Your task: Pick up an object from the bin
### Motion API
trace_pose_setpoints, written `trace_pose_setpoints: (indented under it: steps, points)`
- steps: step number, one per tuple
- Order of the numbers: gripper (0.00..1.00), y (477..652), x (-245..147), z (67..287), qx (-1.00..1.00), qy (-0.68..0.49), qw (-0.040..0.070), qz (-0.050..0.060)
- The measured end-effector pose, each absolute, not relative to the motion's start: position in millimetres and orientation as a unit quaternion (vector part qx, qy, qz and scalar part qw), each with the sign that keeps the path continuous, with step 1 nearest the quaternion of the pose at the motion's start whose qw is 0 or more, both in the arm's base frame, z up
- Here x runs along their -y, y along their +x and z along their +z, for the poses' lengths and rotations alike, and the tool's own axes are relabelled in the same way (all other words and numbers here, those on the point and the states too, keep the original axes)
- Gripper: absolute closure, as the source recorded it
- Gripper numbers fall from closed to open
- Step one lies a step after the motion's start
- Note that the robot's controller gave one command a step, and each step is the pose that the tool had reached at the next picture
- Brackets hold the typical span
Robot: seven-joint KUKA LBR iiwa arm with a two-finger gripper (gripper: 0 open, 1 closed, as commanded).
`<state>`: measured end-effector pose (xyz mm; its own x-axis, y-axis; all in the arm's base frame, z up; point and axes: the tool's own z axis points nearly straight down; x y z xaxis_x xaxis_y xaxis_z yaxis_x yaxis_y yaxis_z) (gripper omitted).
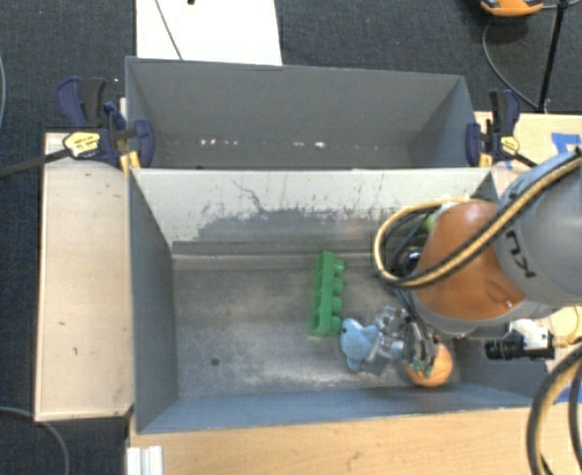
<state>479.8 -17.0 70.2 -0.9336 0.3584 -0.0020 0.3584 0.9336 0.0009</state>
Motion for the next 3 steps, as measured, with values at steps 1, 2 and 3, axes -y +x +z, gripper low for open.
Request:
trace_pose_setpoints:
  steps: [1, 2, 3]
  points:
    - [1.0, 479.9, 17.0, 70.2, -0.983, 0.182, 0.001, 0.0]
    - [1.0, 484.8, 42.5, 187.0, -0.985, 0.174, 0.002, 0.0]
    - [1.0, 484.8, 42.6, 187.0, -0.985, 0.173, 0.002, 0.0]
